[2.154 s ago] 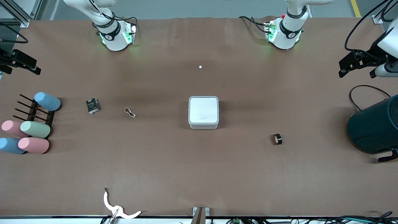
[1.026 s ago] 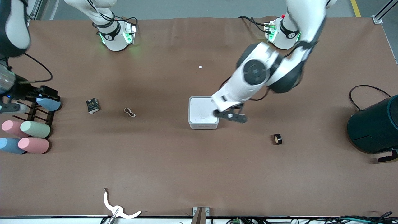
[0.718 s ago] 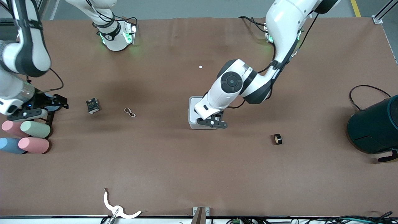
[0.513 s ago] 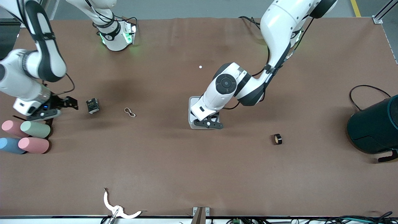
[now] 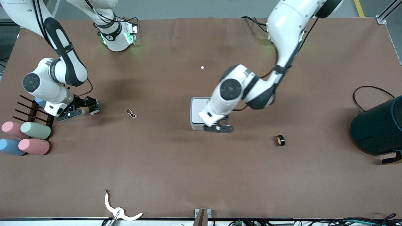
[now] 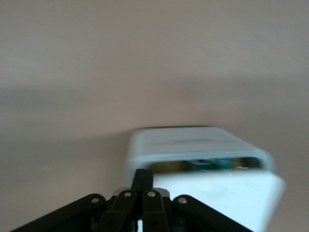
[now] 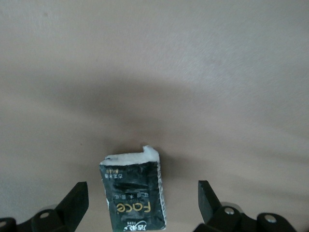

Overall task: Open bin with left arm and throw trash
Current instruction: 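Lift the bin lid open with the left gripper while the right gripper grasps tissues, then lift the black tissue pack and carry it toward the bin with the right gripper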

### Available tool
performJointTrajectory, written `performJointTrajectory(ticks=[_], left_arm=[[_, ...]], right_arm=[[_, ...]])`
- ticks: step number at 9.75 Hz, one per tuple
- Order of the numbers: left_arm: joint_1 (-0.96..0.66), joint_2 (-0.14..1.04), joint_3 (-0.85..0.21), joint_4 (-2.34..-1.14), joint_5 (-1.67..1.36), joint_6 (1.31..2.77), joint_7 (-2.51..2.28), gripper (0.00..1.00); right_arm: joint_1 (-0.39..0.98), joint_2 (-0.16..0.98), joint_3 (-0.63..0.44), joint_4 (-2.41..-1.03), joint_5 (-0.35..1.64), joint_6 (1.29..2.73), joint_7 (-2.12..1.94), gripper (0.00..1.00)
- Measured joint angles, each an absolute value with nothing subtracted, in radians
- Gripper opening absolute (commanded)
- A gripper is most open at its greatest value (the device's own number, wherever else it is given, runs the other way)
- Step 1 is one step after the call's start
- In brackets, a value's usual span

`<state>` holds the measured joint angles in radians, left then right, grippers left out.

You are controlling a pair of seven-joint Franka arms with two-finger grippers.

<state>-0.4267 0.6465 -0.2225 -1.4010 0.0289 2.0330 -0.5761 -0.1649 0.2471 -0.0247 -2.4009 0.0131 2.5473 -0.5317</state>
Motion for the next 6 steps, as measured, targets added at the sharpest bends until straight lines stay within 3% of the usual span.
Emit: performJointTrajectory(ticks=[1,2,3,4,5,6], left_arm=[[-0.343,0.614,-0.219,-1.403,0.035,1.984,-0.462,0.50],[-0.256,0.604,-0.216,-1.408,0.037,1.966,-0.346,0.87],[-0.173,0.616,-0.214,-1.422,0.048,1.970,-0.242,0.99],[-0.096,0.650,-0.214,-1.437,0.099,2.010,-0.149,0.99],[-0.039,0.691,-0.215,-1.447,0.152,2.061,-0.098,0.99],[-0.012,0.727,-0.216,-1.452,0.173,2.085,-0.087,0.99]], right_arm=[[-0.162,0.264,-0.025,-2.407,0.013,2.553,-0.542,1.00],[-0.157,0.287,-0.024,-2.411,0.013,2.563,-0.544,0.78],[-0.153,0.308,-0.024,-2.419,0.013,2.581,-0.545,0.31],[-0.151,0.322,-0.025,-2.425,0.011,2.599,-0.545,0.07],[-0.151,0.321,-0.032,-2.424,0.006,2.605,-0.545,0.00],[-0.151,0.317,-0.031,-2.423,0.006,2.598,-0.546,0.00]])
